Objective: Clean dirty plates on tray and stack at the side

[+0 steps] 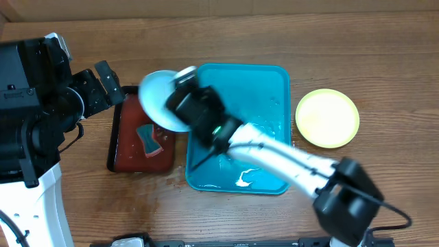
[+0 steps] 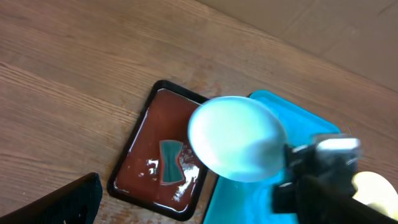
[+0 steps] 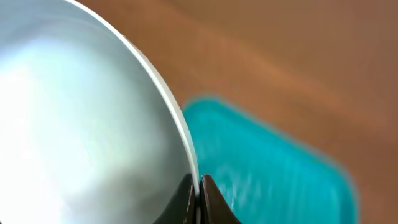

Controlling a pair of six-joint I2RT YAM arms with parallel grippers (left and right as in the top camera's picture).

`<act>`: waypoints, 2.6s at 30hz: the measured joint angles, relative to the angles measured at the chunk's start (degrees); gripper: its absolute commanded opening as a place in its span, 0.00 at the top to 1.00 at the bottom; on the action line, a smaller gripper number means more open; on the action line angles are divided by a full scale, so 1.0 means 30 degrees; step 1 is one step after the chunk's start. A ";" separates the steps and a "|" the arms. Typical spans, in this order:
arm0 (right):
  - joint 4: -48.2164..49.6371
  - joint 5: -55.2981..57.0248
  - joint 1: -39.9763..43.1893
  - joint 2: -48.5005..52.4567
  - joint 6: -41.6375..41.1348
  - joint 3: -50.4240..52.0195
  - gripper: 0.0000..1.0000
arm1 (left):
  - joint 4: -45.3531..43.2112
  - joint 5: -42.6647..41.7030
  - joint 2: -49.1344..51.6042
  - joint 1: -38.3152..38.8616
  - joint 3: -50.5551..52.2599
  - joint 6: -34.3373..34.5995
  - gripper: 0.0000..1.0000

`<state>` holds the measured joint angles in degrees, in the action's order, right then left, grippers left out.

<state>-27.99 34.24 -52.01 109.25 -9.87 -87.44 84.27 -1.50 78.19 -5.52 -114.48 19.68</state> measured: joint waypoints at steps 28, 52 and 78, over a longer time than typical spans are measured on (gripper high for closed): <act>-1.1744 -1.4761 2.3890 -0.3184 -0.5807 0.5246 0.82 | -0.0007 -0.0007 0.0000 0.0000 0.0000 0.0000 0.00; -1.1300 -2.4013 1.6990 -1.6327 -0.1013 0.4685 0.00 | 0.0000 -0.0022 0.0000 0.0000 0.0000 0.0000 0.00; -0.2259 -1.6378 1.6903 -3.1168 0.3169 1.8782 0.00 | 0.0000 -0.0087 0.0000 0.0000 0.0000 0.0000 0.00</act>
<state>-34.76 -14.90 -1.30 15.75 -0.36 -31.09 84.27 -1.76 78.19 -5.52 -114.48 19.68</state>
